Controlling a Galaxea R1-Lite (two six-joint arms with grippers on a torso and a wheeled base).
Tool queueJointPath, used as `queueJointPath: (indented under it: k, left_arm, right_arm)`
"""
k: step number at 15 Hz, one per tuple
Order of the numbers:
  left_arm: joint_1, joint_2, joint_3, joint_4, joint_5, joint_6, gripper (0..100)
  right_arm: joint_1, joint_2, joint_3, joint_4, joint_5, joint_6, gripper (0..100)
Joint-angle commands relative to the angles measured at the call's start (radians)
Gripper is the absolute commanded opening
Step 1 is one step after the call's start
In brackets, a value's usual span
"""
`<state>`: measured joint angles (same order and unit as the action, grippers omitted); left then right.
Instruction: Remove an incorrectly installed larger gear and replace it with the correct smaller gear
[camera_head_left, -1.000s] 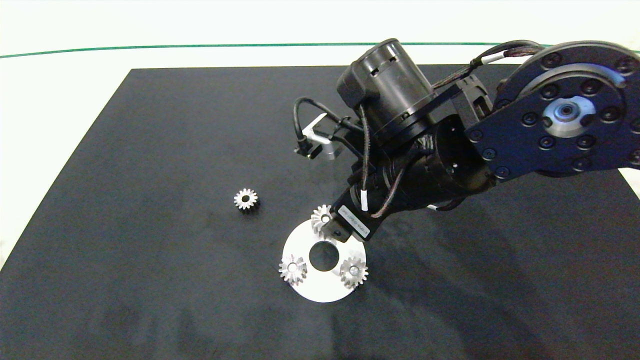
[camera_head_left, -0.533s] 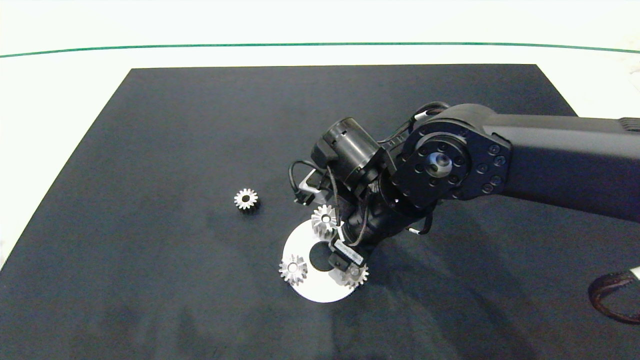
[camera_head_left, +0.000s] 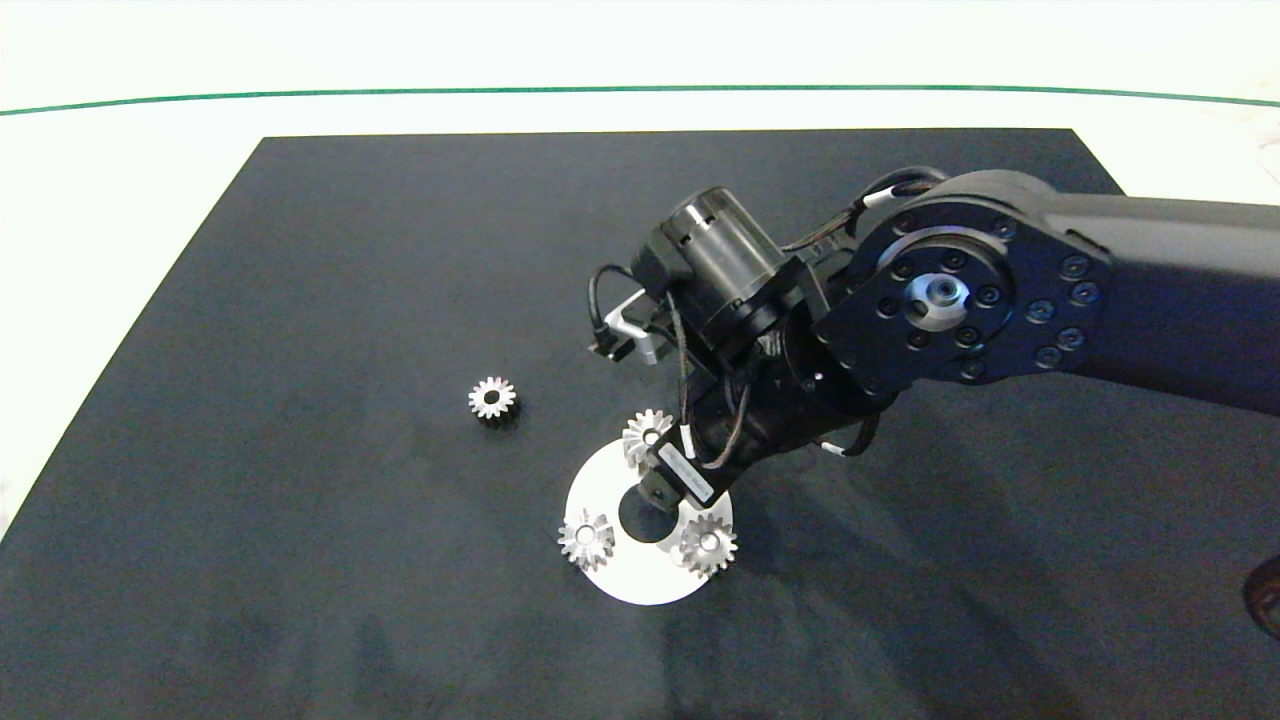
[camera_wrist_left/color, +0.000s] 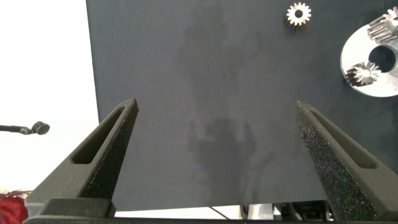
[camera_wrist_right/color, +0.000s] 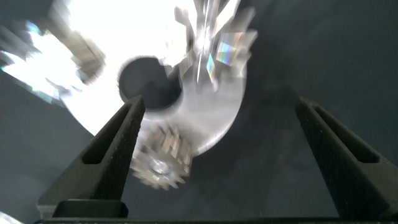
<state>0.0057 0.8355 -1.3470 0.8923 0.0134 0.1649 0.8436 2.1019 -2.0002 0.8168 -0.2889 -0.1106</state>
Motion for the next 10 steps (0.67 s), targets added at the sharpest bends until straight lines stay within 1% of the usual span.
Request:
queueJointPath:
  k: [1, 2, 3, 4, 5, 10]
  left_arm:
    - [0.000, -0.007, 0.000, 0.005, 0.000, 0.001, 100]
    - [0.000, -0.007, 0.000, 0.005, 0.000, 0.001, 100]
    - [0.000, -0.007, 0.000, 0.005, 0.000, 0.001, 100]
    - [0.000, -0.009, -0.001, 0.005, 0.000, 0.001, 100]
    - [0.000, -0.009, -0.001, 0.005, 0.000, 0.001, 100]
    - [0.000, -0.009, 0.000, 0.005, 0.000, 0.001, 100]
  right_arm:
    - [0.015, -0.072, 0.067, -0.176, -0.006, 0.005, 100]
    - [0.017, -0.077, 0.115, -0.214, -0.009, 0.006, 100]
    - [0.015, -0.074, 0.123, -0.214, -0.006, 0.008, 100]
    - [0.015, -0.069, 0.126, -0.214, 0.002, 0.016, 100]
    - [0.017, -0.065, 0.126, -0.214, 0.001, 0.031, 100]
    - [0.022, -0.002, 0.095, -0.229, -0.004, 0.032, 100]
